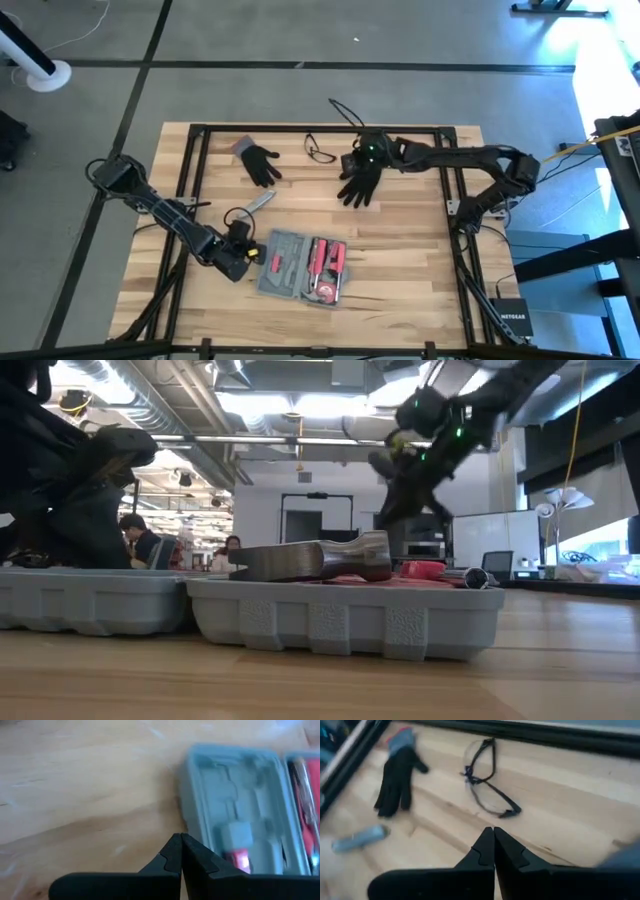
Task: Prefit tool cases
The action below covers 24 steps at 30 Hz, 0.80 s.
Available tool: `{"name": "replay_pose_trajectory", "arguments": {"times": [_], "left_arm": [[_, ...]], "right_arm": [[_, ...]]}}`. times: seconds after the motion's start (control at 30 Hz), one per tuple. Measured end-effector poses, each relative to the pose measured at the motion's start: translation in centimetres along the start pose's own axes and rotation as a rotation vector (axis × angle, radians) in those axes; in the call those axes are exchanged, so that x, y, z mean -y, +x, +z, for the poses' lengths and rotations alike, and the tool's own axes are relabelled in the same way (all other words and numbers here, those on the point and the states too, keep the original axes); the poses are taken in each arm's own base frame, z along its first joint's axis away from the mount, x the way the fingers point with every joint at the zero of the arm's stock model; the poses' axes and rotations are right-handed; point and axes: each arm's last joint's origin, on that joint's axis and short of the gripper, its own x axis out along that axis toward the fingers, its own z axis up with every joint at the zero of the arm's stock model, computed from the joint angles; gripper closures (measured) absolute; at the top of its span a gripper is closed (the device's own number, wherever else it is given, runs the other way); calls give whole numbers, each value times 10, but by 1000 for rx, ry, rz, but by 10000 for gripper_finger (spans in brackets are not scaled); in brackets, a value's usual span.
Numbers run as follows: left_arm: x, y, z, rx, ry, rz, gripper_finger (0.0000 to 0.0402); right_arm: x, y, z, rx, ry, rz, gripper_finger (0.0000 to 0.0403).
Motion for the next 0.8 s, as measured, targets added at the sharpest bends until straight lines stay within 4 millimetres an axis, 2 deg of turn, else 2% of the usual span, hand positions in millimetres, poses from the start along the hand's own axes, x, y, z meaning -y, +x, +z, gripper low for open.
{"name": "replay_pose_trajectory", "arguments": {"times": [0.1, 0.2, 0.43, 0.53, 0.63, 0.7, 0.8], "left_arm": [[6, -5, 0, -17, 86, -29, 401], [13, -12, 2, -21, 161, -72, 401], [14, -18, 13, -6, 273, -73, 401], [12, -17, 17, 2, 344, -48, 401], [14, -14, 19, -36, 435, -49, 401], [15, -13, 21, -78, 508, -67, 401], [16, -11, 21, -140, 632, -96, 401]], "right_arm": [[-20, -24, -7, -90, -110, 39, 403], [-45, -48, -28, -188, -190, 87, 403], [-108, -92, -113, -332, -35, 188, 402], [-125, -103, -150, -346, 58, 186, 402], [-137, -108, -178, -347, 174, 190, 402], [-144, -109, -192, -341, 236, 214, 400], [-159, -103, -204, -343, 310, 316, 385]]}}
